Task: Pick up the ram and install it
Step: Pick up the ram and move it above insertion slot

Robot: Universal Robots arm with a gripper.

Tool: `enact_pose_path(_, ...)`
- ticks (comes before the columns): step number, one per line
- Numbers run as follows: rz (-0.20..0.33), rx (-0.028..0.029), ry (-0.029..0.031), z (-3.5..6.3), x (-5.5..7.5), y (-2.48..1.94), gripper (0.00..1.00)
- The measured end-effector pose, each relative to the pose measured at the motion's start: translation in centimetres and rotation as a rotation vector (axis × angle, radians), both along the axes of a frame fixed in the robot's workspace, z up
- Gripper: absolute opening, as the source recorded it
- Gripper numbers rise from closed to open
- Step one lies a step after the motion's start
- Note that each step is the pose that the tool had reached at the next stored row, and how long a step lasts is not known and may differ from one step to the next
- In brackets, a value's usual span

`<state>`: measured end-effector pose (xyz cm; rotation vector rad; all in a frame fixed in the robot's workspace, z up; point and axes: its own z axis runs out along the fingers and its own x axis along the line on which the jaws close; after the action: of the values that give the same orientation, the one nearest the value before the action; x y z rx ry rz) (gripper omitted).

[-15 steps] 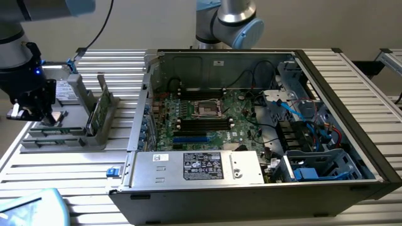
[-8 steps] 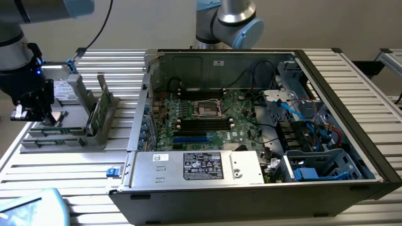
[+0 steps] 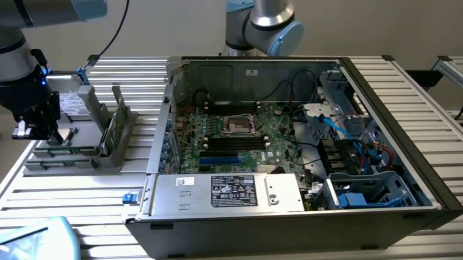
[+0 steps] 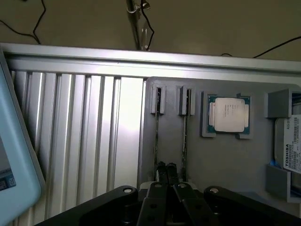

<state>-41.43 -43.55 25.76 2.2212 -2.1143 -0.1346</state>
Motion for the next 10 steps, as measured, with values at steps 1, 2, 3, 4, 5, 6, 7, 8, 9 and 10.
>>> enact_pose_path(1,0.000,0.0000,0.0001,0.00,0.00,0.00,0.10)
enact_pose_path(2,0.000,0.0000,0.0000,0.00,0.00,0.00,0.10)
enact_pose_path(3,0.000,0.0000,0.0000,0.00,0.00,0.00,0.10)
enact_pose_path(4,0.000,0.0000,0.0000,0.00,0.00,0.00,0.10)
enact_pose_path(5,0.000,0.0000,0.0000,0.00,0.00,0.00,0.10)
enact_pose_path(6,0.000,0.0000,0.0000,0.00,0.00,0.00,0.10)
enact_pose_path(7,0.000,0.0000,0.0000,0.00,0.00,0.00,0.10)
enact_pose_path(8,0.000,0.0000,0.0000,0.00,0.00,0.00,0.10)
enact_pose_path(9,0.000,0.0000,0.0000,0.00,0.00,0.00,0.12)
enact_pose_path(10,0.000,0.0000,0.0000,0.00,0.00,0.00,0.12)
